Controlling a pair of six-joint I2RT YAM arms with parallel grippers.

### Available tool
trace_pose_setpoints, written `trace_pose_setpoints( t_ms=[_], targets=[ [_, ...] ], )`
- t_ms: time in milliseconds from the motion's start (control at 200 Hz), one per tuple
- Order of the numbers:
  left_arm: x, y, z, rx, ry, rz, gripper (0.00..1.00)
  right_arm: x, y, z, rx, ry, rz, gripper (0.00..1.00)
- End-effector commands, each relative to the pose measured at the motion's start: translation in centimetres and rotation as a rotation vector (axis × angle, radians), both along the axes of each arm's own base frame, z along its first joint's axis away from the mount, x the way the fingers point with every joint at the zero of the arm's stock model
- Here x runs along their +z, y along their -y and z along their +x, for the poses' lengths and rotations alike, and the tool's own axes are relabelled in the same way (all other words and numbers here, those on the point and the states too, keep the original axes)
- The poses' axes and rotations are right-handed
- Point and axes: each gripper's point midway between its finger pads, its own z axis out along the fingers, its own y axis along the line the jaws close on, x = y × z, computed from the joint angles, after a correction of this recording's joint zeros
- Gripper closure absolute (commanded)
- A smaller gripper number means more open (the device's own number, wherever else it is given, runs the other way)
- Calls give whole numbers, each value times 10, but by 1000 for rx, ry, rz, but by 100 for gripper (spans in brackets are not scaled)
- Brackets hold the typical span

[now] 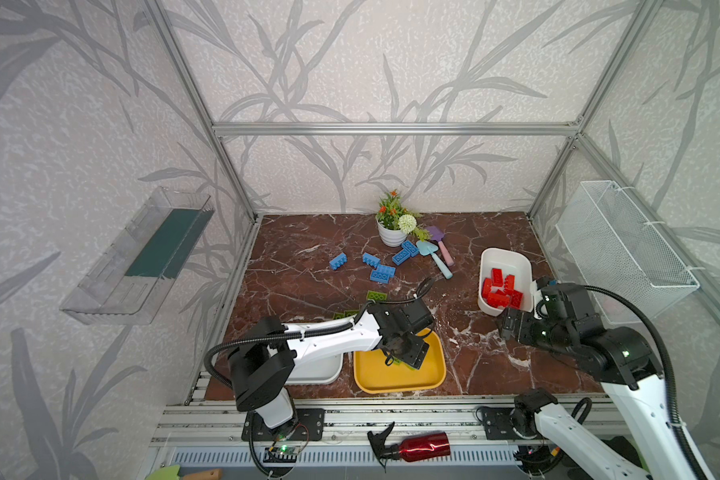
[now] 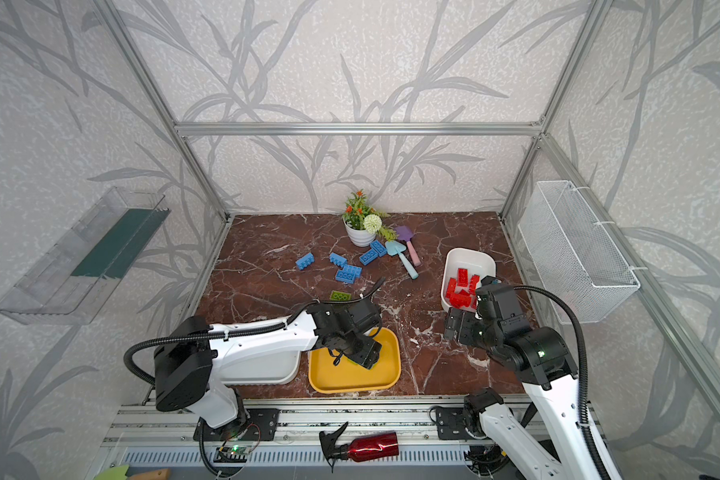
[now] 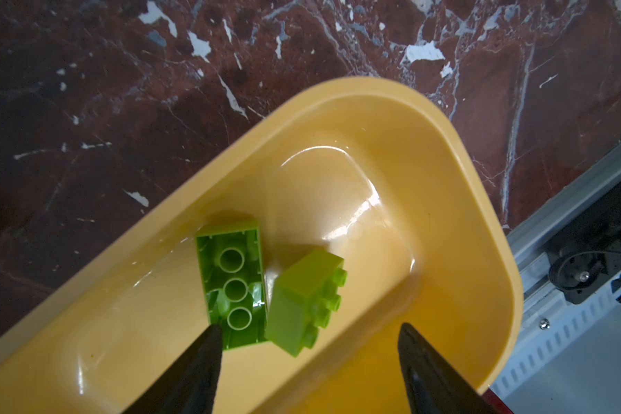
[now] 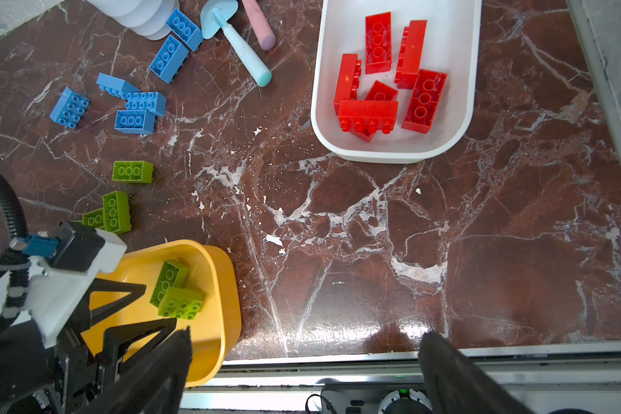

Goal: Sort the legos into containers by color
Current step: 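Carry the lime brick with the left gripper into the yellow tray and release, then reach the left gripper back to the lime bricks and grasp one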

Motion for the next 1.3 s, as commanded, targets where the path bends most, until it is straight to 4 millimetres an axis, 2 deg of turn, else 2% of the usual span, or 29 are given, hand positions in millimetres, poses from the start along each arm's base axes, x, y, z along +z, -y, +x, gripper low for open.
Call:
trace_pose_setpoints(
  t_ms=[0,120,250,385,535,650,770,950,1100,1295],
  targets=[
    [23,3,17,21,89,1,16,6,6,-8,18,2,-36,1],
    [41,-3,30,39,142,20,15,15,7,-9,16,23,-36,1],
    [61,-26,55,114,232,88,12,19,6,-7,14,37,-29,1],
    [63,-57,91,242,229,121,12,15,5,-1,3,34,-24,1],
    [55,-87,129,372,198,124,8,13,1,8,-7,29,-14,1],
    [43,-95,153,410,173,124,5,11,0,15,-11,23,-21,1],
    [27,-92,173,415,129,107,5,11,0,21,-16,25,-28,1],
    [8,-86,186,381,89,128,5,10,2,24,-39,22,-37,1],
    [-13,-93,190,380,43,147,4,10,3,25,-59,21,-36,1],
    [-30,-97,193,358,15,159,7,9,7,23,-80,9,-45,1]
  ],
)
